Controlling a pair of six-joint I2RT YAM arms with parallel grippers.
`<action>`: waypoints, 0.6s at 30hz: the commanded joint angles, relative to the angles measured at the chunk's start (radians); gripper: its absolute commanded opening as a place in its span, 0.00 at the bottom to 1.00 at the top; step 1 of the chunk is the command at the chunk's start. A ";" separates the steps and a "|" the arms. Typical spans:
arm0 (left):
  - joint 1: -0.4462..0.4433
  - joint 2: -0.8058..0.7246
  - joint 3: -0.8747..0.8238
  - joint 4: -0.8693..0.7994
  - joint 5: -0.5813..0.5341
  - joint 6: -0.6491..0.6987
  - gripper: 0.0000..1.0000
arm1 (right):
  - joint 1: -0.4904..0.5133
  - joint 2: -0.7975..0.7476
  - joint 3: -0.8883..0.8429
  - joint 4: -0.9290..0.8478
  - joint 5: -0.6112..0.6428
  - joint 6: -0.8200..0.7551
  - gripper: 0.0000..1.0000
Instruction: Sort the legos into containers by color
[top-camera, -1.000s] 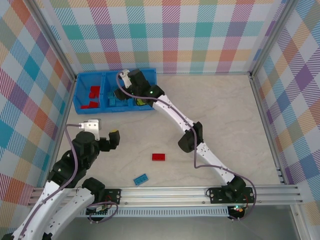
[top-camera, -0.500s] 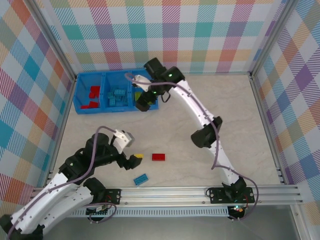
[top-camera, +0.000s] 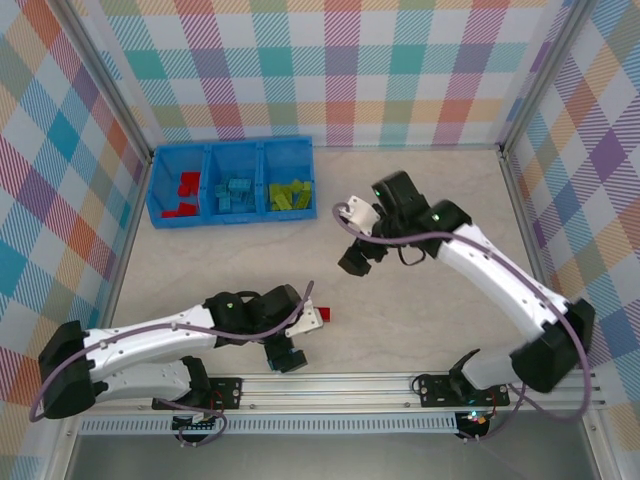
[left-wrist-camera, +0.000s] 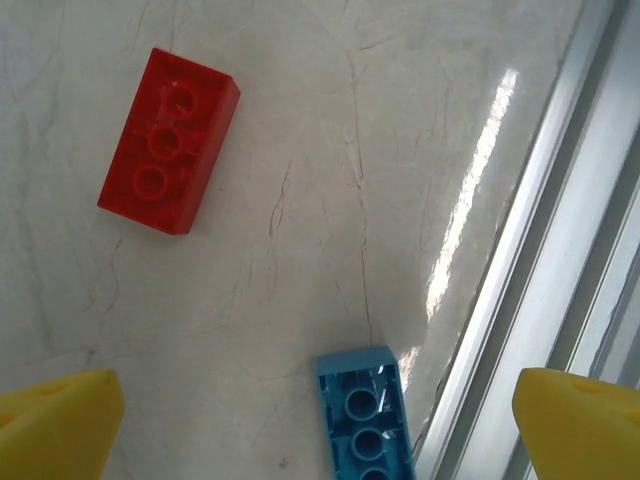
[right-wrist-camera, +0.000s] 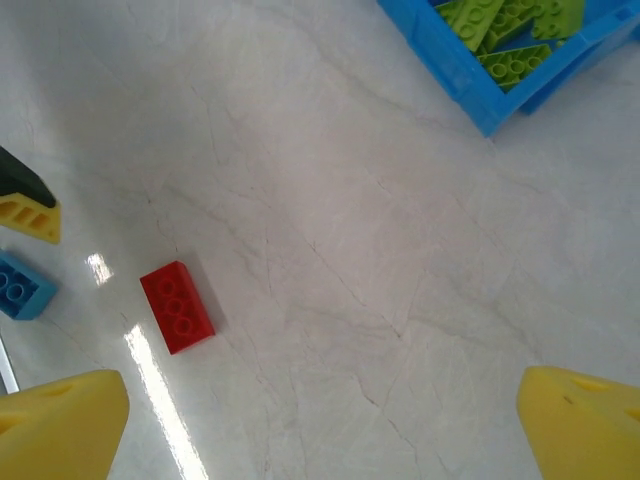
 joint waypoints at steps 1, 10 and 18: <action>-0.017 0.082 0.068 0.021 -0.035 -0.216 1.00 | -0.003 -0.091 -0.139 0.169 -0.024 0.119 1.00; -0.116 0.346 0.077 -0.060 -0.225 -0.633 1.00 | -0.004 -0.288 -0.337 0.353 -0.045 0.146 1.00; -0.176 0.255 -0.059 0.020 -0.236 -0.757 0.96 | -0.002 -0.264 -0.311 0.323 -0.067 0.141 1.00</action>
